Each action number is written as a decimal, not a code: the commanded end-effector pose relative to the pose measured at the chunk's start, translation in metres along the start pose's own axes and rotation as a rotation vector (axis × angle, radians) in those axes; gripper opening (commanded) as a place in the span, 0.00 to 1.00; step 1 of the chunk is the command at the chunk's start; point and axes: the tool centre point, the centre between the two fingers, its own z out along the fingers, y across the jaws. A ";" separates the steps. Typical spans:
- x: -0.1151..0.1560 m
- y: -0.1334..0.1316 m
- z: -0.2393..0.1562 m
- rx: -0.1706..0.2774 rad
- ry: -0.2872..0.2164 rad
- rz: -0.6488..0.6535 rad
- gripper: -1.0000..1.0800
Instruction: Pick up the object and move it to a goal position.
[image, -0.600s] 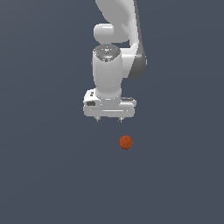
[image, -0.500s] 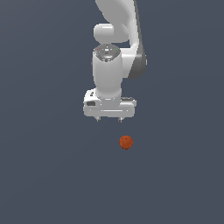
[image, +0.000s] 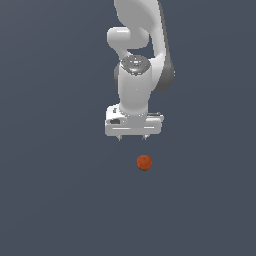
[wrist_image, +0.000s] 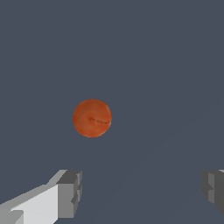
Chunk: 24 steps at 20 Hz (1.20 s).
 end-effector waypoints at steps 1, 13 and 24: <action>0.000 0.001 0.000 -0.001 0.000 0.001 0.96; 0.020 -0.023 0.035 0.002 -0.020 0.048 0.96; 0.037 -0.054 0.080 0.000 -0.045 0.104 0.96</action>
